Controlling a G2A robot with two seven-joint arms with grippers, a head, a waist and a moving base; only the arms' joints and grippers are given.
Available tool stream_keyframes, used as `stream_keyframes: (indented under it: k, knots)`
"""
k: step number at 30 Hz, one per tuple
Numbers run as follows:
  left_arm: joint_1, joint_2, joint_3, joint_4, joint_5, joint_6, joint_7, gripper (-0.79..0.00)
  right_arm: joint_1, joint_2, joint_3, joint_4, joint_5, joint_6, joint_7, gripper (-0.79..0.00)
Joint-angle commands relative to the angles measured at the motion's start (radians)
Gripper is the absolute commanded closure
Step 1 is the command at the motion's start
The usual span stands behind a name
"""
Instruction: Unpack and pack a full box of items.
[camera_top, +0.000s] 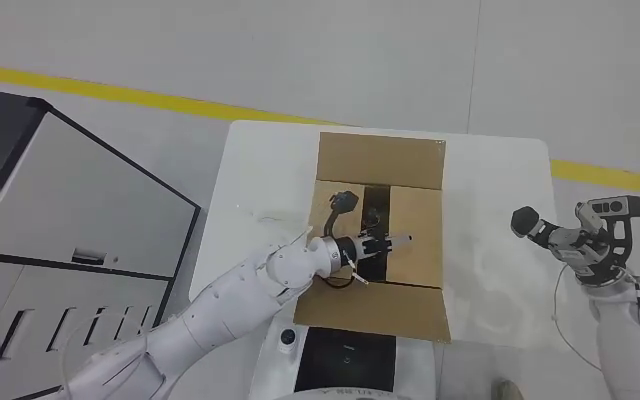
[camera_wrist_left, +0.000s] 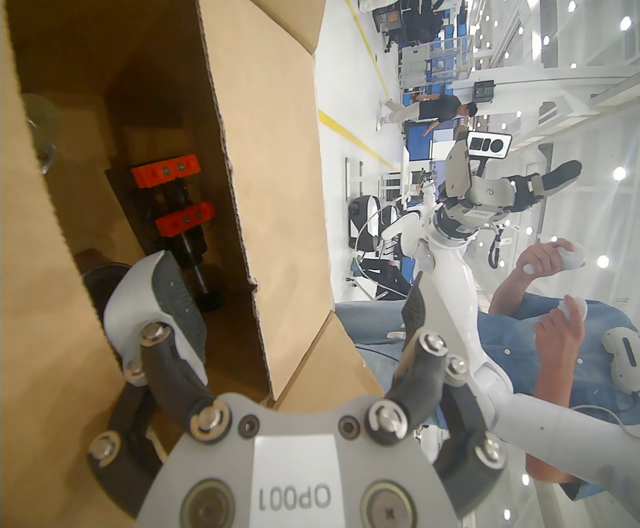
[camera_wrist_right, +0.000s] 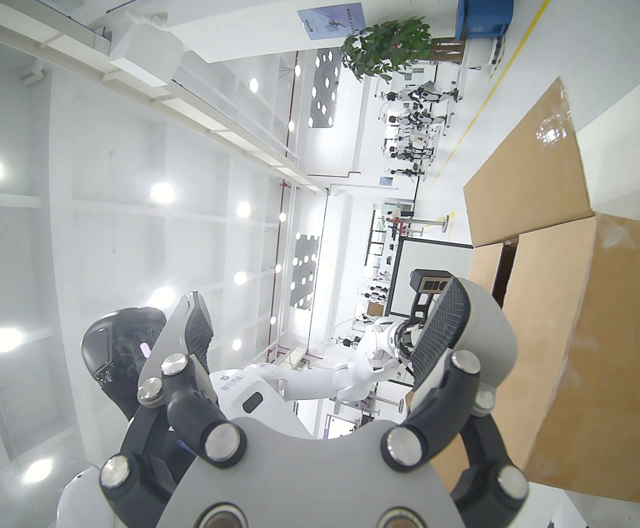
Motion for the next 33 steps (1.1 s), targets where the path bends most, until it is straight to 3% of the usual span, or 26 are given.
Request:
stream_keyframes:
  k: [1, 10, 23, 33]
  knots:
    - [-0.009, -0.010, 0.010, 0.004, -0.007, 0.005, -0.003, -0.785, 0.000, 0.000, 0.000, 0.000, 0.000, 0.000, 0.000, -0.785]
    - [-0.047, -0.041, -0.012, 0.012, -0.121, -0.014, -0.037, -0.785, 0.000, 0.000, 0.000, 0.000, 0.000, 0.000, 0.000, -0.785]
    - [-0.019, -0.075, -0.022, -0.112, -0.337, -0.086, -0.082, -0.785, -0.006, -0.004, 0.005, -0.025, -0.006, 0.012, -0.048, -0.785]
    - [-0.062, -0.159, 0.129, 0.040, -0.328, -0.166, -0.030, -0.785, -0.015, -0.004, 0.047, -0.075, -0.030, 0.032, -0.063, -0.785]
